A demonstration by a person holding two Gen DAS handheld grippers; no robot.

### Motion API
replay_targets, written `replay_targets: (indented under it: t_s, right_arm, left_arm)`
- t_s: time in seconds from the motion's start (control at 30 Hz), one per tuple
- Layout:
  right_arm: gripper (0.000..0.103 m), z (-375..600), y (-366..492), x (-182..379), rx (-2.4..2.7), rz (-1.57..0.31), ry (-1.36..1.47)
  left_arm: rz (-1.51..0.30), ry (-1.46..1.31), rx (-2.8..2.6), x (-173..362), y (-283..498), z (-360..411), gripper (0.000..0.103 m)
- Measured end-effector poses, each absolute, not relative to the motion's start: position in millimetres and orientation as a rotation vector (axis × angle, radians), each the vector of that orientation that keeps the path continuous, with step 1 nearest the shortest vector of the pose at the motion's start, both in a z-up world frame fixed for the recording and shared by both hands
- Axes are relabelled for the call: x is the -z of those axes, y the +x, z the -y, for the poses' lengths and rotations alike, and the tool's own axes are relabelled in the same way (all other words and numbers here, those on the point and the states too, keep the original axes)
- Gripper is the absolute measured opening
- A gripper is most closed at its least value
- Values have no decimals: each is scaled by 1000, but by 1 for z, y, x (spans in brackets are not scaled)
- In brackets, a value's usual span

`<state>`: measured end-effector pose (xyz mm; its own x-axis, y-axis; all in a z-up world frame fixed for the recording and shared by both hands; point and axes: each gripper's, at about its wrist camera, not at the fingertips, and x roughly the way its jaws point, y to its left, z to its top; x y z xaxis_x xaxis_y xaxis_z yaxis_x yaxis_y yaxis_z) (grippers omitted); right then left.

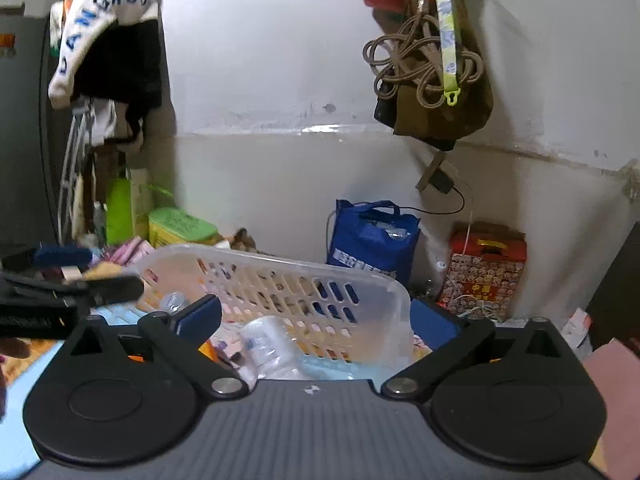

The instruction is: Organize objects

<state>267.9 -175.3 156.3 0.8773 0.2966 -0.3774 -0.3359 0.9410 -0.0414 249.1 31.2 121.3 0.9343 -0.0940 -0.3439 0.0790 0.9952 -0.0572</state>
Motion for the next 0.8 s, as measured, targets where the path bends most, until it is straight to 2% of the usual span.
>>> replay_targets:
  t_s: [0.07,0.43,0.8]
  right_arm:
    - [103,178,261,-159,-346,-364,-96]
    - [103,187,237,-157,-152,-373,-57]
    - [103,183,226,-156,-181,-494,-75]
  left_arm:
    - [-378,-28,74,-119,244,-32,102]
    - [-449,-30,29,-122,209,-33,102]
    - [-473,8,17,-125,196,-23,102]
